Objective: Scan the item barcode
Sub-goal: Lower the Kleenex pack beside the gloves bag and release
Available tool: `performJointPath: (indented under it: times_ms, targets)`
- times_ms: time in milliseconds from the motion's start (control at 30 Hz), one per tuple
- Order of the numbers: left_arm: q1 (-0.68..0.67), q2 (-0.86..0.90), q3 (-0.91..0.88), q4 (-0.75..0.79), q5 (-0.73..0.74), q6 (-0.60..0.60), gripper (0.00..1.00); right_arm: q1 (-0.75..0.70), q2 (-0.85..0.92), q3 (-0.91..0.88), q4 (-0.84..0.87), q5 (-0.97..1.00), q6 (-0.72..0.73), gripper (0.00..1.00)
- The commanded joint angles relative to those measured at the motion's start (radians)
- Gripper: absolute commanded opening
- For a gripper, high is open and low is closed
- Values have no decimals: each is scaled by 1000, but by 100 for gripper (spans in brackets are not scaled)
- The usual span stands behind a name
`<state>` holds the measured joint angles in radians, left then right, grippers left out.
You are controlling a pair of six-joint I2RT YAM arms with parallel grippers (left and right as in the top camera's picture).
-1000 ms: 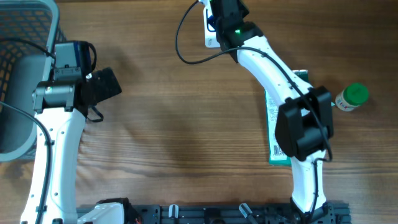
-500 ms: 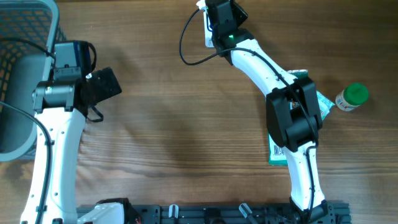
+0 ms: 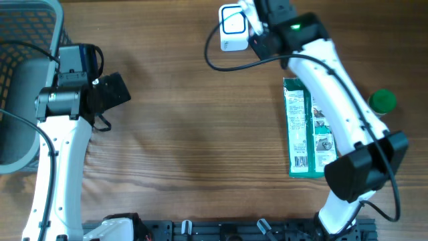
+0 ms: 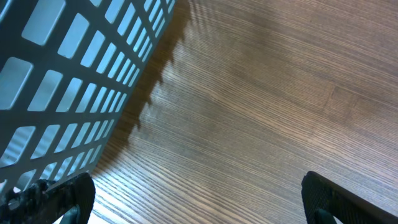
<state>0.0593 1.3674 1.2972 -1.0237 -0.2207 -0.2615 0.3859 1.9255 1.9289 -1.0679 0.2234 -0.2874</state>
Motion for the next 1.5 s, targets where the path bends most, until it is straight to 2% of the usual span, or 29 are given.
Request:
performJointPath:
  times_ms: [0, 100, 267, 300, 367, 400, 467, 567, 600, 633, 667, 1033, 1467]
  targets:
    - [5, -11, 14, 3, -16, -8, 100, -64, 55, -50, -137, -286, 159, 9]
    - [5, -11, 14, 3, -16, -8, 100, -95, 65, -157, -137, -300, 194, 9]
    - [5, -11, 14, 3, -16, -8, 100, -111, 65, -358, 12, -299, 193, 11]
    - [5, -11, 14, 3, -16, -8, 100, -112, 65, -379, 29, -299, 193, 20]
    - [5, -11, 14, 3, -16, -8, 100, -111, 65, -410, 58, -299, 193, 48]
    - [5, -11, 14, 3, -16, -8, 100, -111, 65, -416, 67, -299, 193, 57]
    - [5, -11, 14, 3, -16, -8, 100, -112, 63, -413, 77, -299, 193, 63]
    - [5, -11, 14, 3, -16, -8, 100, -112, 37, -380, 86, -299, 213, 63]
    - [5, -11, 14, 3, -16, -8, 100, -111, 22, -365, 85, -301, 217, 66]
    - [5, -11, 14, 3, -16, -8, 100, -111, 4, -351, 88, -299, 232, 85]
    - [5, -11, 14, 3, -16, -8, 100, -112, -14, -338, 92, -299, 244, 100]
    - [5, -11, 14, 3, -16, -8, 100, -111, -57, -325, 282, -299, 242, 100]
    - [5, -11, 14, 3, -16, -9, 100, -111, -57, -325, 290, -299, 242, 100]
